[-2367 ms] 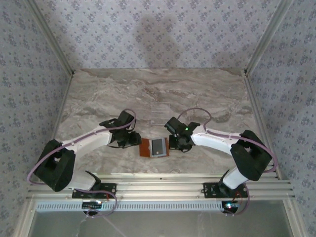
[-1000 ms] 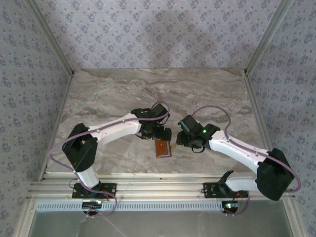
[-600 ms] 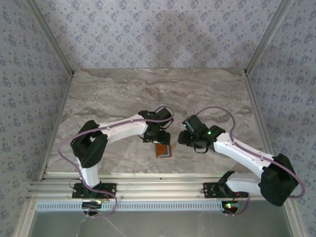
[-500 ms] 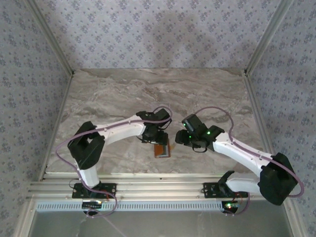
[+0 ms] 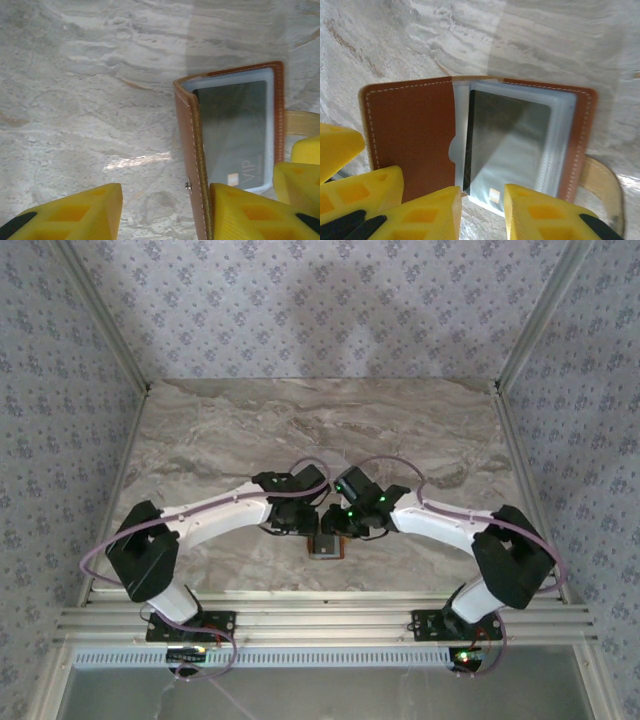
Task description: Take the credit cards out of the card holder
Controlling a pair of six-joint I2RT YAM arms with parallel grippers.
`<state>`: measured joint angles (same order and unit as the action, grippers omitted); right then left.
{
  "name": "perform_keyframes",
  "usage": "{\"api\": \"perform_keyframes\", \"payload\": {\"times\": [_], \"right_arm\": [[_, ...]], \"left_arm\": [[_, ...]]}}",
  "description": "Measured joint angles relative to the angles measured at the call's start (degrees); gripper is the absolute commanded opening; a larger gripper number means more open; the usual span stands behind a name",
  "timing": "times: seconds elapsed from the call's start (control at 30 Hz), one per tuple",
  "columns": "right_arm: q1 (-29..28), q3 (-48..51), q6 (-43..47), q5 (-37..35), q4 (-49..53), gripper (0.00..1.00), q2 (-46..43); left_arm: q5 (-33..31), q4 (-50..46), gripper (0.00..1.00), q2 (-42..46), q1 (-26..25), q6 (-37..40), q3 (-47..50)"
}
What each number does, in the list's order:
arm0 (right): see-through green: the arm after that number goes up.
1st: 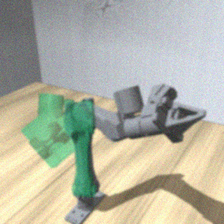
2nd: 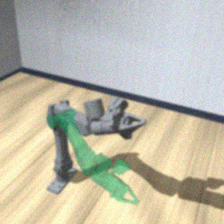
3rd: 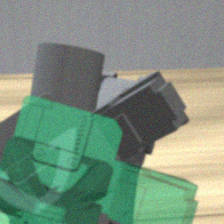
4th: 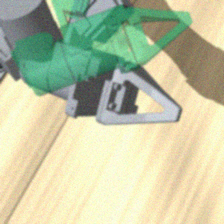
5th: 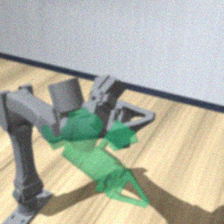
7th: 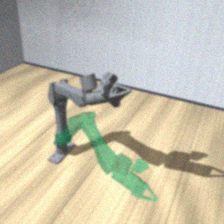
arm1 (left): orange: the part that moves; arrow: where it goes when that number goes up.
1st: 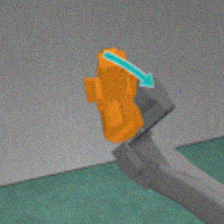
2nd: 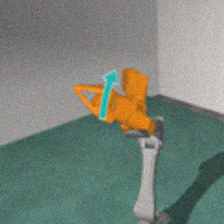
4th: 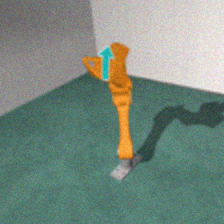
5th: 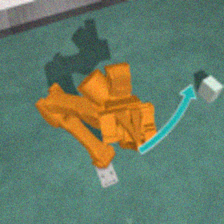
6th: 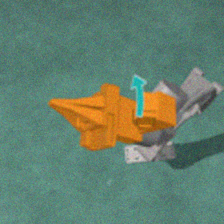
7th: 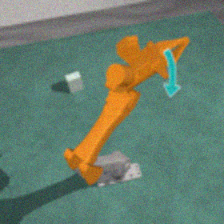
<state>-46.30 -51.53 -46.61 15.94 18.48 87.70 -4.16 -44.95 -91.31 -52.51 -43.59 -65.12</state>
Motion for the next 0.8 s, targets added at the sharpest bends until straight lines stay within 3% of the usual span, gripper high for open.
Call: {"api": "perform_keyframes", "payload": {"times": [0.53, 0.8], "right_arm": [[-0.57, -0.33, -0.33, 0.35, -1.44, 0.24, 6.97], [-0.61, -0.33, -0.33, 0.33, -1.44, 0.22, 7.23]], "left_arm": [[-0.9, 1.44, 0.48, 2.23, 4.37, 0.42, 10.6], [-2.78, 1.57, 0.61, -3.19, 4.48, 1.75, 11.02]]}}
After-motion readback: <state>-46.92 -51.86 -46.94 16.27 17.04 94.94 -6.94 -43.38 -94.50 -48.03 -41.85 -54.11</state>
